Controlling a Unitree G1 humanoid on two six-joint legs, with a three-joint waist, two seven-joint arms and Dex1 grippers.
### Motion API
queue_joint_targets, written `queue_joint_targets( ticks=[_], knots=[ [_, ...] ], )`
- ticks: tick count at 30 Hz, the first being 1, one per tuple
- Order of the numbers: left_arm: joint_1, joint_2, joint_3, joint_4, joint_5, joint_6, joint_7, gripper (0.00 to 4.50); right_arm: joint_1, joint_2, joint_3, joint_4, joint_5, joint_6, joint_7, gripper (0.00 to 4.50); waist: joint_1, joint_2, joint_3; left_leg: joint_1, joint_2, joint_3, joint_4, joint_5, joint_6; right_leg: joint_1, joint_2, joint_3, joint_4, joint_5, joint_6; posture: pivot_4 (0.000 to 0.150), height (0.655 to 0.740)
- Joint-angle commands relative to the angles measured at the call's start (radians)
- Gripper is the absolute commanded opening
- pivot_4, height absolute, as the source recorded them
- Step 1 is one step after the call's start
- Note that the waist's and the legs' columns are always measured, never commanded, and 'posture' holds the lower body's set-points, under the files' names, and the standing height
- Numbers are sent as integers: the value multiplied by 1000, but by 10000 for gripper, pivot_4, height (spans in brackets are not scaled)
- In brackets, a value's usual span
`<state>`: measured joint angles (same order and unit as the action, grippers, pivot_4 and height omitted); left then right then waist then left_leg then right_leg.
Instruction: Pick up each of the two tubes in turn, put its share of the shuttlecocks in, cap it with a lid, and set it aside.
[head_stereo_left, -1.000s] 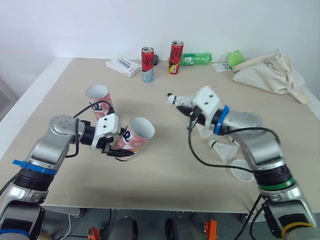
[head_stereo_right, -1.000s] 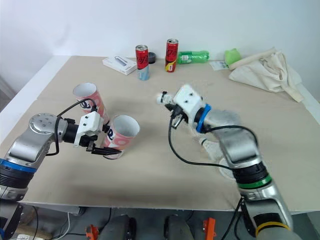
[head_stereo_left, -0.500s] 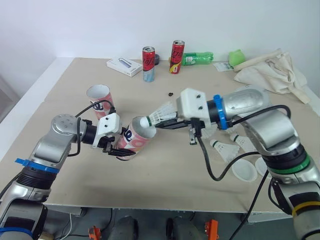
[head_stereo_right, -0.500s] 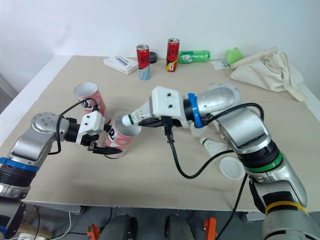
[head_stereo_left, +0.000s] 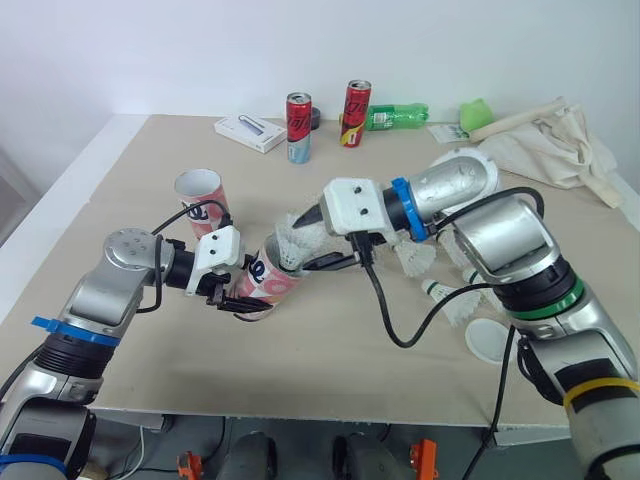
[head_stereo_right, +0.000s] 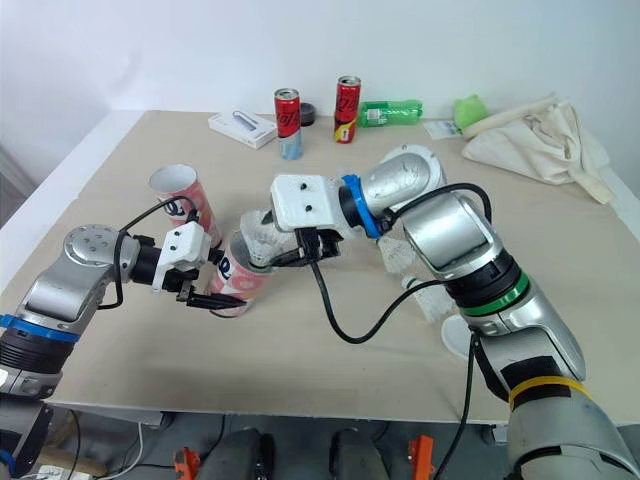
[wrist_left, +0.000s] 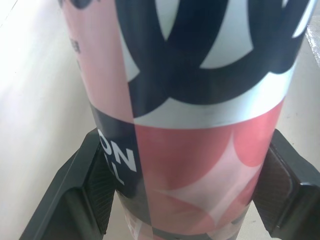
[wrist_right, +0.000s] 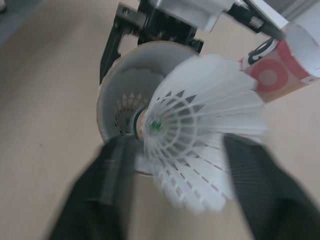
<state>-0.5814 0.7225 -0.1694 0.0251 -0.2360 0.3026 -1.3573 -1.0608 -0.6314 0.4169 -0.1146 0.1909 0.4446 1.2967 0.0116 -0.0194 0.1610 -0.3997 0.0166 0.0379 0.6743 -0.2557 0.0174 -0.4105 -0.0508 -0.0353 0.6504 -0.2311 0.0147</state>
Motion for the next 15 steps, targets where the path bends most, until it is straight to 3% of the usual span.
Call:
queue_joint_targets(
  ticks=[1, 8, 11, 15],
  knots=[
    [0, -14, -26, 1, 4, -2, 3, 32363, -36, -38, -126, 7, 92, 81, 37, 33955, 0, 0, 0, 0, 0, 0, 0, 0, 0, 0, 0, 0, 0, 0, 0, 1500, 7324],
    [-1, -22, -28, 4, 6, -5, 2, 32363, 83, -190, -289, -50, 183, 162, 43, 33955, 3, 0, 0, -1, -3, 0, 0, 0, 1, 0, -3, 0, -1, 0, 1, 1500, 7324],
    [4, -20, -26, 0, 1, 1, 3, 32363, 244, -276, -393, -179, 243, 214, 19, 33955, 11, 0, 0, -3, -4, -4, 0, 0, 1, 1, -4, -1, -2, -1, 2, 1500, 7324],
    [12, -20, -30, -8, 0, -1, -2, 32363, 586, -365, -568, -391, 248, 313, -95, 33955, 19, 2, 0, -4, -4, -4, 0, -1, 1, 0, -5, -1, -1, -2, 2, 1500, 7324]
  ],
)
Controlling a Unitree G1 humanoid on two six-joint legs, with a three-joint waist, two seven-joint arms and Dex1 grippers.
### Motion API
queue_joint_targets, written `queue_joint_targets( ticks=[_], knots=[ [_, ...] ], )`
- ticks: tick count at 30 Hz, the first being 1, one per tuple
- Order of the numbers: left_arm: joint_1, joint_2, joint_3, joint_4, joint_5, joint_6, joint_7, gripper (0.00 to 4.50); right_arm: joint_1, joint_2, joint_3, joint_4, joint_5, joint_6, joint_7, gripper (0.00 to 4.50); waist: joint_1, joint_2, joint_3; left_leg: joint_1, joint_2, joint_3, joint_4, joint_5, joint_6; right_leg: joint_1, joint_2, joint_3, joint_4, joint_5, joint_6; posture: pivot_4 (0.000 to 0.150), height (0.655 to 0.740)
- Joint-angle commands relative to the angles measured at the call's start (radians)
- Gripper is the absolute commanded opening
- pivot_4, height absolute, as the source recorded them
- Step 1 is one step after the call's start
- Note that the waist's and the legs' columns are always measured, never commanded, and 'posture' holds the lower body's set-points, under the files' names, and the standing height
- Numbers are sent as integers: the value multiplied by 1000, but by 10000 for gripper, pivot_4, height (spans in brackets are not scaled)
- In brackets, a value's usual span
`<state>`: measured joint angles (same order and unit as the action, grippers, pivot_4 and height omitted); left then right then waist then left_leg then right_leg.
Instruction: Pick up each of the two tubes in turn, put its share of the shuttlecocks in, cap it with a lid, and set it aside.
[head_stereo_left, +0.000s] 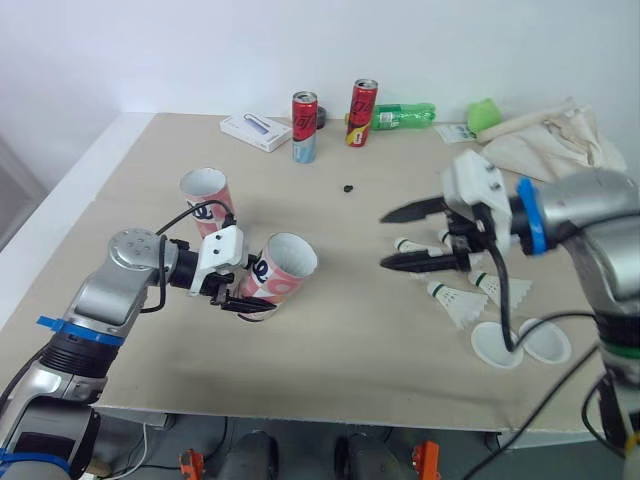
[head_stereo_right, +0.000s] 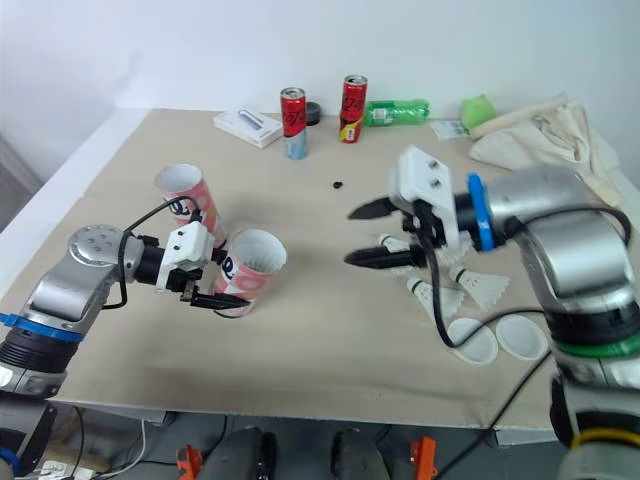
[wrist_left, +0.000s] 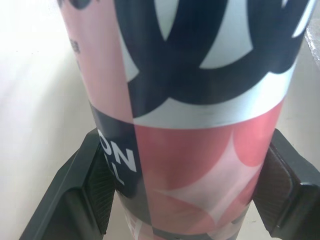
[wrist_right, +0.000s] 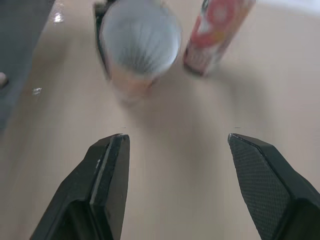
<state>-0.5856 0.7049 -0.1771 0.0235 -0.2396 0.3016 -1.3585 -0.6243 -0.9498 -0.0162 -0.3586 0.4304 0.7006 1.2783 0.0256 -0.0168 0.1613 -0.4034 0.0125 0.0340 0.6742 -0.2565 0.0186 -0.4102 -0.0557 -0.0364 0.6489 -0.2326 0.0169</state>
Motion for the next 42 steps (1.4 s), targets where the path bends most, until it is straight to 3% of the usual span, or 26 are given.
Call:
queue_joint_targets(
  ticks=[1, 7, 13, 20, 27, 42],
  knots=[
    [19, -2, -22, -8, 3, -1, 0, 32363, 228, -49, -178, -183, 6, 71, -105, 33955, 6, 0, 0, -1, 0, -2, 0, 0, 0, 0, 0, -1, -1, 0, 0, 1500, 7324],
    [30, 3, -23, -12, 1, -6, 0, 32363, 603, 2, -457, -342, 27, 173, -235, 33955, 6, 0, 0, 1, 0, 0, 0, 0, 0, 1, 1, 0, 0, -1, 1, 1500, 7324],
    [31, 3, -26, -10, -1, -7, 2, 32363, 786, 41, -559, -361, 32, 193, -292, 33955, 5, 0, -1, 4, 0, 1, 0, 0, 0, 3, 2, 0, 0, -4, 8, 1500, 7324],
    [26, 0, -27, -2, 1, -10, 8, 32363, 819, 101, -478, -268, 22, 161, -377, 33955, 4, -1, -1, 4, 0, 2, 0, 1, 0, 3, 2, 1, 0, -4, 8, 1500, 7324],
    [26, 5, -20, 0, 0, -5, 12, 32363, 850, 108, -501, -240, 60, 157, -392, 33955, 4, -1, -1, 4, 0, 2, 0, 1, 0, 3, 1, 1, 0, -4, 9, 1500, 7324],
    [18, 0, -20, 3, 2, 0, 22, 32363, 697, 136, -316, -80, 30, 91, -483, 33955, 4, -1, -1, 4, 0, 3, 0, 1, 1, 3, 2, 1, 0, -4, 9, 1500, 7324]
  ],
)
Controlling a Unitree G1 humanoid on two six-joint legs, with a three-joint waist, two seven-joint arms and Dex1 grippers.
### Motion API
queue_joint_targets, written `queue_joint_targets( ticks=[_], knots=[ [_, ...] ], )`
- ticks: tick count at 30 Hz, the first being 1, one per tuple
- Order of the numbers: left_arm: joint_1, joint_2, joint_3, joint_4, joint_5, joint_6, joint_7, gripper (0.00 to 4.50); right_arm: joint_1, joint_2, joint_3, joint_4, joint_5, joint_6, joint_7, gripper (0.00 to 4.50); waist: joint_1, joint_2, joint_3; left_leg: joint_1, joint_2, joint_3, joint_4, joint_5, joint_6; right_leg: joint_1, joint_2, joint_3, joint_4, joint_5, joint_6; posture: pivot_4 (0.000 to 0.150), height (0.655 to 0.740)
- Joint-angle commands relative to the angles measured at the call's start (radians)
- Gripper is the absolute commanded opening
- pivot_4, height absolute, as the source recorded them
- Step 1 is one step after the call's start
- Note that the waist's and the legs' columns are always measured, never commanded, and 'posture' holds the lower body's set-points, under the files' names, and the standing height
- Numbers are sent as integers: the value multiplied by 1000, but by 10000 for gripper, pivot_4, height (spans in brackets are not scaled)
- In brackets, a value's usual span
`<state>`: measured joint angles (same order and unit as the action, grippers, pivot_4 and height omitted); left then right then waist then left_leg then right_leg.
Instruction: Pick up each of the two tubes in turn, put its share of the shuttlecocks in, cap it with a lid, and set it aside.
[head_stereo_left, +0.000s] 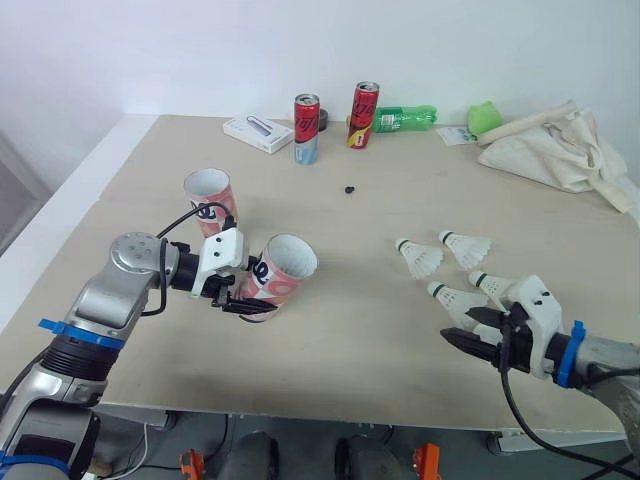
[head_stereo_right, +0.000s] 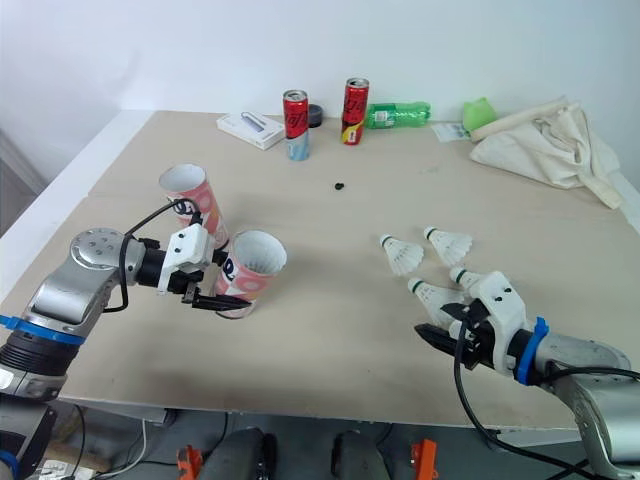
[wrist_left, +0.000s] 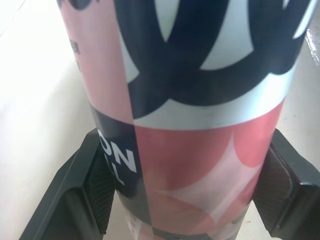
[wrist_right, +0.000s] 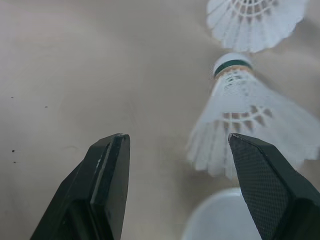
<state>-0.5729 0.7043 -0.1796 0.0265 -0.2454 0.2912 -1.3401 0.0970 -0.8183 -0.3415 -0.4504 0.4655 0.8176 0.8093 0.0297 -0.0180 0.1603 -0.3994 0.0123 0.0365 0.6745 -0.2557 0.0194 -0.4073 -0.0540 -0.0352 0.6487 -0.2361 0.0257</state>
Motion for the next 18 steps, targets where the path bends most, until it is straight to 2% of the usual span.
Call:
queue_joint_targets(
  ticks=[1, 3, 5, 8, 11, 18],
  knots=[
    [6, 0, -17, -2, 8, 12, 4, 32363, -33, 6, 22, 25, -10, -31, -18, 33955, 0, 0, 0, 0, 0, 0, 0, 0, 0, 0, 0, 0, 0, 0, 0, 1500, 7324],
    [9, 0, -17, -6, 6, 14, 6, 32363, -58, 11, 46, 56, -22, -41, -37, 33955, 0, 0, 0, 0, 0, 0, 0, 0, 0, 0, 0, 0, 0, 0, 0, 1500, 7324],
    [11, 0, -16, -9, 5, 15, 7, 32363, -81, 17, 63, 81, -29, -49, -47, 28810, 0, 0, 0, 0, 0, 0, 0, 0, 0, 0, 0, 0, 0, 0, 0, 1500, 7324],
    [12, -1, -16, -11, 4, 15, 9, 32363, -106, 22, 84, 107, -36, -60, -54, 16831, 0, 0, 0, 0, 0, 0, 0, 0, 0, 0, 0, 0, 0, 0, 0, 1500, 7324],
    [14, -1, -16, -15, 4, 16, 10, 32363, -115, 26, 94, 113, -35, -67, -58, 811, 0, 0, 0, 0, 0, 0, 0, 0, 0, 0, 0, 0, 0, 0, 0, 1500, 7324],
    [19, -3, -16, -24, 2, 22, 15, 32363, -66, 18, 73, 66, -1, -67, -25, 219, 0, 0, 0, 0, 0, 0, 0, 0, 0, 0, 0, 0, 0, 1, -1, 1500, 7324]
  ],
)
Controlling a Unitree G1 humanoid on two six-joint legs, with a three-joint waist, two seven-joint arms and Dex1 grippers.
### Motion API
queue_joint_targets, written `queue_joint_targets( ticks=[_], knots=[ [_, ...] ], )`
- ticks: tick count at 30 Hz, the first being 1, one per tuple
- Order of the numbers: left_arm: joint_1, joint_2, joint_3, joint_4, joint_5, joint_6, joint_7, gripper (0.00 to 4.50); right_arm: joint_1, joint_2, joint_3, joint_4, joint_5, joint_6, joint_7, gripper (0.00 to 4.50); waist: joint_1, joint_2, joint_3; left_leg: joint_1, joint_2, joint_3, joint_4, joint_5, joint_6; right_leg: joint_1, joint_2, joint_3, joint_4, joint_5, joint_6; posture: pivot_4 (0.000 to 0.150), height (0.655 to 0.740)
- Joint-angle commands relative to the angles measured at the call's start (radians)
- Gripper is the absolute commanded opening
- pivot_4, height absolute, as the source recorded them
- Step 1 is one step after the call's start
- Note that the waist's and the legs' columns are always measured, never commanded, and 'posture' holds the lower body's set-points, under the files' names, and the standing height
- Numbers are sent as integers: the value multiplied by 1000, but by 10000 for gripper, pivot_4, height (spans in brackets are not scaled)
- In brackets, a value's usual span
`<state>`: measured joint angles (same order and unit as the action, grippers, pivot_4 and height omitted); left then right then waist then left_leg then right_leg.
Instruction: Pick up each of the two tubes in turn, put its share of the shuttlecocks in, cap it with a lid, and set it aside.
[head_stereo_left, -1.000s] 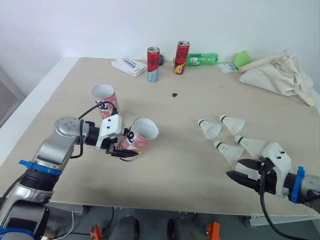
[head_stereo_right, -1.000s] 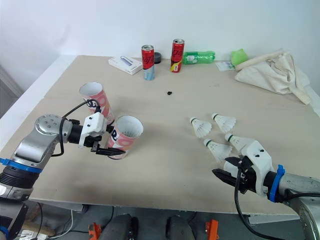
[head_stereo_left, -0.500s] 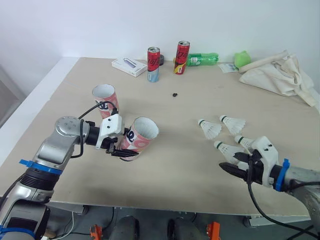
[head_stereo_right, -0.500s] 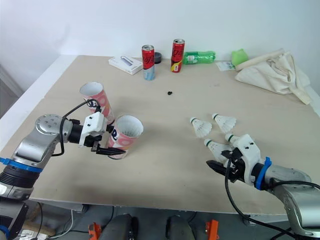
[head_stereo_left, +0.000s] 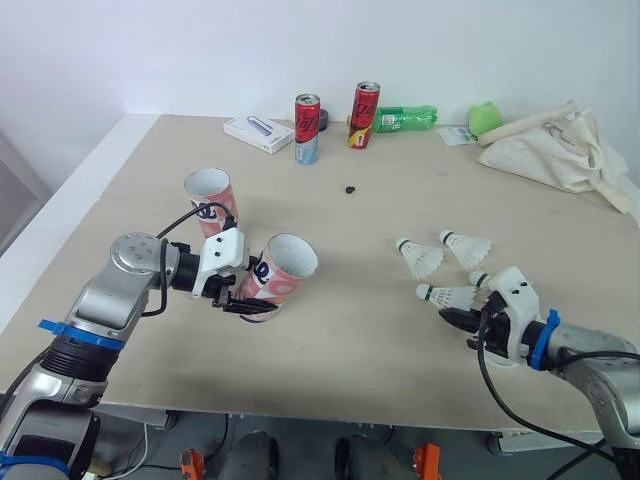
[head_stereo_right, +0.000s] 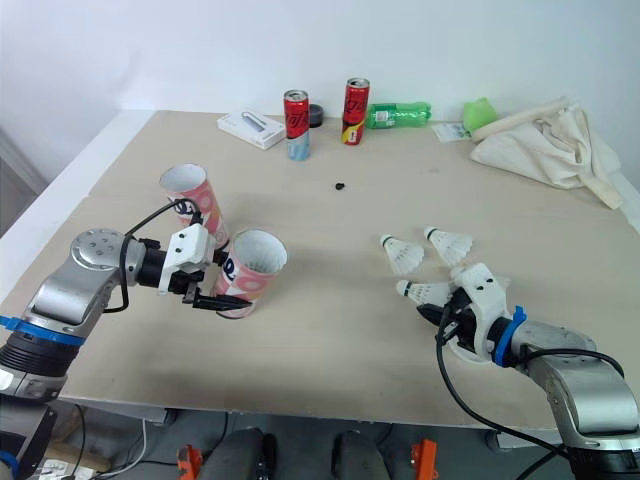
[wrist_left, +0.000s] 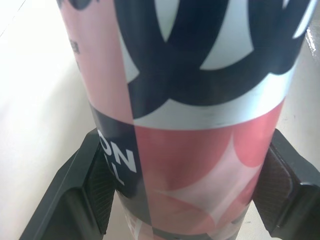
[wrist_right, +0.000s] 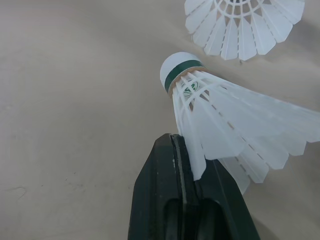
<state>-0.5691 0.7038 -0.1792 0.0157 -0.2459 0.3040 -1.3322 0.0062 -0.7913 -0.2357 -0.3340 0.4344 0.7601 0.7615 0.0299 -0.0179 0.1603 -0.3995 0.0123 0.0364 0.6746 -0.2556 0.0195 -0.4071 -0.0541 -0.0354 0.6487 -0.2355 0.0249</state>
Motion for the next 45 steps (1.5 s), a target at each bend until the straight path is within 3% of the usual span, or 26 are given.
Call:
queue_joint_targets(
  ticks=[1, 7, 12, 19, 26, 32, 39, 44, 45],
  knots=[
    [14, -3, -16, -14, 2, 11, 7, 32363, 32, -12, -37, -55, 35, -10, 26, 219, 0, 0, 0, 0, 0, 0, 0, 0, 0, 0, 0, 0, 0, 0, 0, 1500, 7324],
    [12, -8, -19, -11, 2, 7, 5, 32363, 40, -1, -72, -73, 73, -46, 48, 219, 0, 0, 0, 0, 0, 0, 0, 0, 0, 0, 0, 0, 0, 0, 1, 1500, 7324],
    [12, -11, -24, -8, 2, 6, 1, 32363, -41, -7, -134, -143, 208, -42, 98, 219, 0, 0, 0, 0, 0, 0, 0, 0, 0, 0, 0, 0, 0, 0, 1, 1500, 7324],
    [17, -16, -25, -12, 2, 8, 1, 32363, -210, -129, -118, -219, 323, -6, 177, 219, 2, 1, 0, 0, -1, 0, 1, 0, 1, 0, -1, 0, 0, 2, 0, 1500, 7324],
    [13, -19, -28, -1, 5, 4, -3, 32363, -557, -268, 201, -178, 107, -130, 294, 219, -1, 2, 0, 0, -1, 1, 2, 0, 1, -1, -1, 1, 0, 4, -3, 1500, 7324],
    [2, -26, -32, 14, 12, -4, -8, 32363, -890, -169, 483, -84, -63, -200, 401, 219, 0, 2, 1, -2, -1, 1, 2, 1, 2, -2, -1, 0, 0, 5, -4, 1500, 7324],
    [-4, -29, -31, 14, 15, -1, -5, 32363, -978, -93, 622, -4, -209, -319, 494, 219, 1, 2, 1, -5, -3, 1, 4, 0, 4, -3, -4, 0, -1, 6, -2, 1500, 7324],
    [-10, -32, -31, 9, 15, 6, -4, 32363, -1097, 65, 711, 143, -329, -361, 475, 219, -2, 2, 1, -4, -2, 1, 5, 1, 3, -3, -3, 0, 1, 7, -3, 1500, 7324],
    [-11, -33, -30, 8, 15, 7, -4, 32363, -1107, 85, 711, 154, -329, -361, 484, 3250, -1, 2, 1, -4, -2, 1, 5, 1, 3, -3, -3, -1, 2, 7, -3, 1500, 7324]
  ],
)
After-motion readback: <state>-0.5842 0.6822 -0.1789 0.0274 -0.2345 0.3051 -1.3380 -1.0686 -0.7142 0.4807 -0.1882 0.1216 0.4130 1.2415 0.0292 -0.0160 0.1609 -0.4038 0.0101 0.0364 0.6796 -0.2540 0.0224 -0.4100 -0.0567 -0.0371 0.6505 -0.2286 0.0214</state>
